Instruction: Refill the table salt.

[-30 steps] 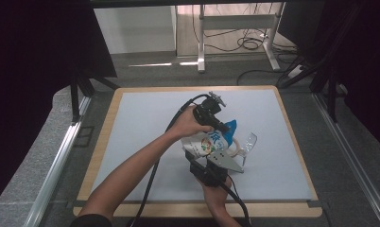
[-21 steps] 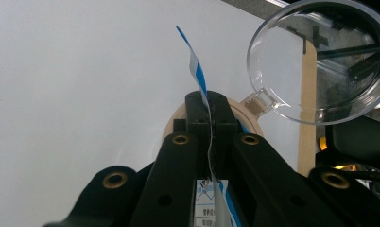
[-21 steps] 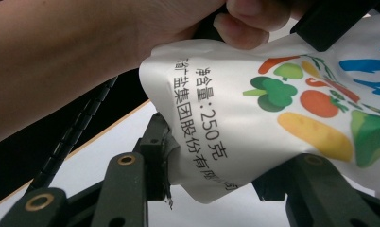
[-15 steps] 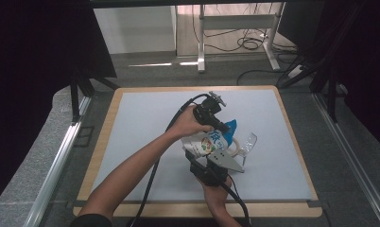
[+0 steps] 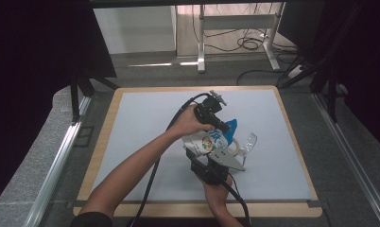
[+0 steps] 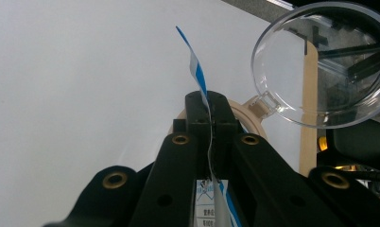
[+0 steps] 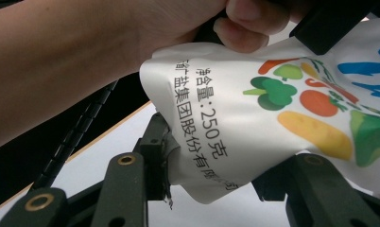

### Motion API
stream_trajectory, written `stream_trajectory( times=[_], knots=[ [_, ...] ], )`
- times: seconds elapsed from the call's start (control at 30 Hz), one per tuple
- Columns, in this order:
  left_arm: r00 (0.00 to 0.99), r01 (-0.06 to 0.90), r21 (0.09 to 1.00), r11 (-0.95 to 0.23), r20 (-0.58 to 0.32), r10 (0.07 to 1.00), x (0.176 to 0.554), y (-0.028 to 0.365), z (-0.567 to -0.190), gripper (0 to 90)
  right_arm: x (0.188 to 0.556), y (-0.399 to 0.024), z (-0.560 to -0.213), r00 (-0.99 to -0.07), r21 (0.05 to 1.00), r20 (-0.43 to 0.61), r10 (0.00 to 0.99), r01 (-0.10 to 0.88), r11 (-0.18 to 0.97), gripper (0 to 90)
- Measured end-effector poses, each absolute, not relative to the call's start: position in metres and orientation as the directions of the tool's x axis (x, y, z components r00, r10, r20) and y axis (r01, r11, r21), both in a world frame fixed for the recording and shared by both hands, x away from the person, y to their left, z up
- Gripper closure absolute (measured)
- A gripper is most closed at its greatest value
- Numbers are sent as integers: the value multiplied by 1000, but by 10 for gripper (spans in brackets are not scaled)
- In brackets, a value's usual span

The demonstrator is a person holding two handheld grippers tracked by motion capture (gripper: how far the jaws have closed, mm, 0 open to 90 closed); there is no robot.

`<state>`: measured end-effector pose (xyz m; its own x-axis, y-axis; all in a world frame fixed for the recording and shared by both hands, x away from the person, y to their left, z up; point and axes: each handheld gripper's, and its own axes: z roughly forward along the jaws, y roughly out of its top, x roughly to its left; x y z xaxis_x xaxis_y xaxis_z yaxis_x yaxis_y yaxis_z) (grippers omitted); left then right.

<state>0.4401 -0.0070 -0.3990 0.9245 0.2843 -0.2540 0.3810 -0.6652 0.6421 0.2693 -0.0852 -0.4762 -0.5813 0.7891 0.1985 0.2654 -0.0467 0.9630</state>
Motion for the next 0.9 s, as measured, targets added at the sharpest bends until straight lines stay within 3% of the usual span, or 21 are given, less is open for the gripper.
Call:
stream_trajectory(
  times=[0.9],
  knots=[
    [924,383,641,-666,-255,286,440,-9,-400,898,270,-87,-476,-580,962,198,790,268,-44,565]
  ],
)
